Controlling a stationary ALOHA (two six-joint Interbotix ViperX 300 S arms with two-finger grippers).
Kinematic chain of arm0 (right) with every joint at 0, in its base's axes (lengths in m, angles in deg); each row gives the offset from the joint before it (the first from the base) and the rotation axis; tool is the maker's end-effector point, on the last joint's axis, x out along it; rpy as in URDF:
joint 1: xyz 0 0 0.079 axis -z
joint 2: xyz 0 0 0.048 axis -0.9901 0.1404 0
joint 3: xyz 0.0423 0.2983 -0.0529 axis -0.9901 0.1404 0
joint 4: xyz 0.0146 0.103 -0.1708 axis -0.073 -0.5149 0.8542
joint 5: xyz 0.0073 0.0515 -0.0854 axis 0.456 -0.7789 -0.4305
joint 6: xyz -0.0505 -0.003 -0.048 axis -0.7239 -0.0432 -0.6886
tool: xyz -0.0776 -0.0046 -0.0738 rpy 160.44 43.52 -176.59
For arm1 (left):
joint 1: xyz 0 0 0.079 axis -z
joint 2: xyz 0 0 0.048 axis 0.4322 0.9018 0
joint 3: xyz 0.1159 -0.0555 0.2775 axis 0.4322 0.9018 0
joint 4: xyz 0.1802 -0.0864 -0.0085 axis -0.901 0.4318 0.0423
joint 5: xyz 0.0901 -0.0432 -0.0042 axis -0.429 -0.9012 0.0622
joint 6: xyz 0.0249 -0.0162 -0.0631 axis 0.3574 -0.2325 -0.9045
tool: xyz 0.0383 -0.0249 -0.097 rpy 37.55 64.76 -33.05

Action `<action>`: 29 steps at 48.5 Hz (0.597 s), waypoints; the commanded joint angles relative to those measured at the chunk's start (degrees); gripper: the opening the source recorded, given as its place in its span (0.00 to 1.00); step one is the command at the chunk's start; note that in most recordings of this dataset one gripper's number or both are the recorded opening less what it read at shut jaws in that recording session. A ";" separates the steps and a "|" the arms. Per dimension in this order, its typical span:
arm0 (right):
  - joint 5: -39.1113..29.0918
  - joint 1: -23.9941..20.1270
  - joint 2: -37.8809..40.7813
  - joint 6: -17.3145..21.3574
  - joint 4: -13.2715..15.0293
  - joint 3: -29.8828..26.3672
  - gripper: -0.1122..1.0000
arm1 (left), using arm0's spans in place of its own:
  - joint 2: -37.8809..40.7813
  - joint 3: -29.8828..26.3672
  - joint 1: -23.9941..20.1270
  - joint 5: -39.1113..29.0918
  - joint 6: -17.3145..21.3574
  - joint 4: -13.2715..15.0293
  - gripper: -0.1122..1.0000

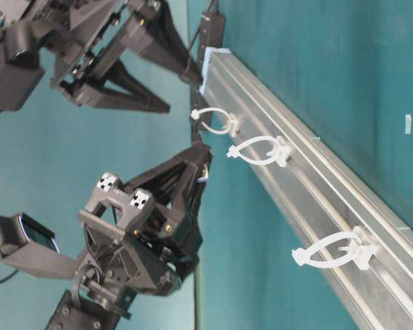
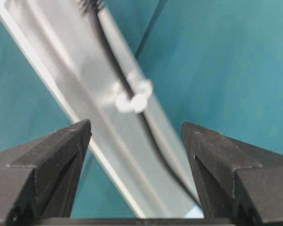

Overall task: Pass the USB cable through three rings with both arms.
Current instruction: 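Release the right gripper and pull the cable through with the left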

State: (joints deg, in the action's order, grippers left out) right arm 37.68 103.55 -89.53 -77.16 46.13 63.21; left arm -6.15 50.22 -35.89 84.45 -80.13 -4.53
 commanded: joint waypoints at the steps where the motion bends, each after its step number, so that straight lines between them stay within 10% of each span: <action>1: 0.79 -1.67 0.35 0.70 0.09 -0.97 0.83 | -1.67 -0.26 0.62 0.62 -0.88 -0.18 0.19; 29: 3.25 -5.27 5.54 0.70 0.18 -4.04 0.81 | -1.67 -0.44 0.26 0.18 -6.42 -0.18 0.19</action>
State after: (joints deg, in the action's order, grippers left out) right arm 40.50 98.63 -84.26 -77.16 46.22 59.78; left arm -6.50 50.57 -35.80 84.27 -86.63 -4.53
